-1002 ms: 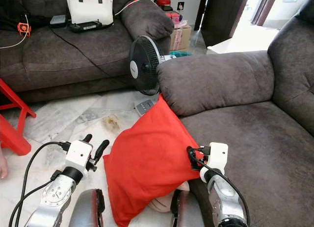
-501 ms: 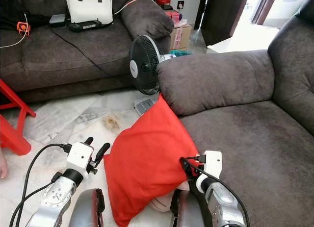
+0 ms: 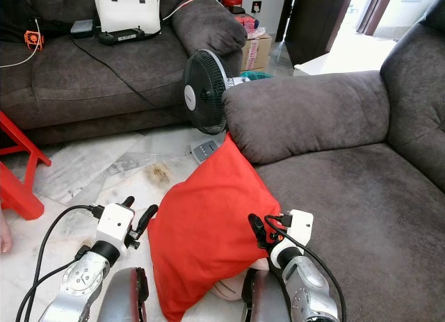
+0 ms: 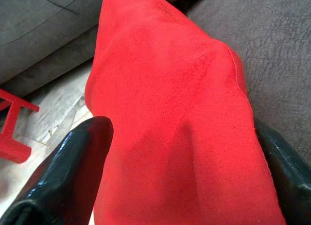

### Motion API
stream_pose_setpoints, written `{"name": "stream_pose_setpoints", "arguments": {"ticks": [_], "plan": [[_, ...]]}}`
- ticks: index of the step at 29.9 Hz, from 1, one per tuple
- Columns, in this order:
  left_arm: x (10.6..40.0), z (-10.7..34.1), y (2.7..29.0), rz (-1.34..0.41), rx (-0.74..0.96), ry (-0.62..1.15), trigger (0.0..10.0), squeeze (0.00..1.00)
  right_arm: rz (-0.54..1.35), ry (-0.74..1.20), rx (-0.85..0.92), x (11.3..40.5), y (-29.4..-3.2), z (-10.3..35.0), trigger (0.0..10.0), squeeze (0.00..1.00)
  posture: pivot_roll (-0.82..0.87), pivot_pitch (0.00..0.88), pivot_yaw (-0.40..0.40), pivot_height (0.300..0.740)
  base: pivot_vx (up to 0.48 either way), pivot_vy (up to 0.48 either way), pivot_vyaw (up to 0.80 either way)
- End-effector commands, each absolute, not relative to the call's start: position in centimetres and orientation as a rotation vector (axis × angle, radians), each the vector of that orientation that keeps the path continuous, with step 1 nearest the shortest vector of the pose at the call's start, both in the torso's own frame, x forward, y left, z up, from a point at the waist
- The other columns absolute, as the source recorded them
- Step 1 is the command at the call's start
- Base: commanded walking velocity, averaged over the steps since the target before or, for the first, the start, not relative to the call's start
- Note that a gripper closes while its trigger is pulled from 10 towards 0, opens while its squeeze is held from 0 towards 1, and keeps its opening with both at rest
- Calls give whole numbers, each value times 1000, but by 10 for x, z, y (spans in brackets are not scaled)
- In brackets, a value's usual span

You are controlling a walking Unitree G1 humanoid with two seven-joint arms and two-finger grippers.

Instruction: Move the pillow to the sofa from floor

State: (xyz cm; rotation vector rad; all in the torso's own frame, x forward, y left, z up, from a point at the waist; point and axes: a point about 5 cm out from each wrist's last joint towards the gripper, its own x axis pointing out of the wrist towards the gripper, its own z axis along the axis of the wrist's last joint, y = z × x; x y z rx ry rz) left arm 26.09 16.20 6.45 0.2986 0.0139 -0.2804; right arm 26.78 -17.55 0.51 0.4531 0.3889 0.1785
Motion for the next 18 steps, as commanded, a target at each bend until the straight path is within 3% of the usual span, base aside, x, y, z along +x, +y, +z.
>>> {"name": "stream_pose_setpoints", "arguments": {"ticks": [1,18], "plan": [[260,62,161,-288,294,26,10000,0,184,387,437,268,-176,5,10000,0,143,52,-92,541,0,0,0],[260,61,158,-297,298,31,10000,0,148,376,424,274,-170,2,10000,0,146,53,-95,541,0,0,0]]}}
